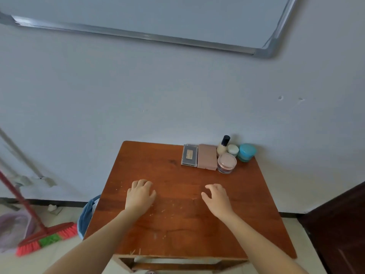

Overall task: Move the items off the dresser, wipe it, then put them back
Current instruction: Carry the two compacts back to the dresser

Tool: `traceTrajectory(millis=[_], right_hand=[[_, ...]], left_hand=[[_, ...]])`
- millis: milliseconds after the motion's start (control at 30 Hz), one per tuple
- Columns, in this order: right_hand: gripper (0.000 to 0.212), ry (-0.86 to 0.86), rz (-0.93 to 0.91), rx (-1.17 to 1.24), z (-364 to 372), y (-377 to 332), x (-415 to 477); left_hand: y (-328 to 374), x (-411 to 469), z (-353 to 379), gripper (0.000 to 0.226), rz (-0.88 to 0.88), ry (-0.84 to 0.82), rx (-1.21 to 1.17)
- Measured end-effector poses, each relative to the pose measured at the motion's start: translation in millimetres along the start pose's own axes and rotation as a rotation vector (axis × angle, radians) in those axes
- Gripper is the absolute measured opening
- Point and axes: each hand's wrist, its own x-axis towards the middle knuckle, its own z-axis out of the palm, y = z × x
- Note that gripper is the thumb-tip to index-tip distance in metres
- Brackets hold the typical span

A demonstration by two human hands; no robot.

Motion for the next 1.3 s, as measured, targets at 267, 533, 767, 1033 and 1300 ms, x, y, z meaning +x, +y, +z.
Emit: traceTrajectory(millis=[267, 533, 767, 1033, 1300], right_hand=[[0.04, 0.069, 0.088, 0.01, -4.4, -27.6, 55.5], [0.047, 0.135, 0.236, 0.044, -1.0, -24.1, 82.1], [0.056, 0.23, 0.351, 0.116, 6.8, -34.1, 110.5], [0.054, 0.266, 0.291, -0.06, 11.2, -25.1, 109.7], [0.047, 0.246, 0.15, -0.136, 20.7, -17.3, 106.7]], left_hand=[[-9.1, 69.4, -4.8, 0.043, 0.064, -0.043, 0.027], [4.1, 94.5, 6.2, 0.049, 0.057, -0.09, 0.058], [40.0, 112.7, 13.9, 0.051, 0.101, -0.124, 0.046], [93.0, 130.0, 32.4, 0.057, 0.478, -0.249, 0.299], [72.7, 121.6, 30.1, 0.053, 0.405, -0.201, 0.342]])
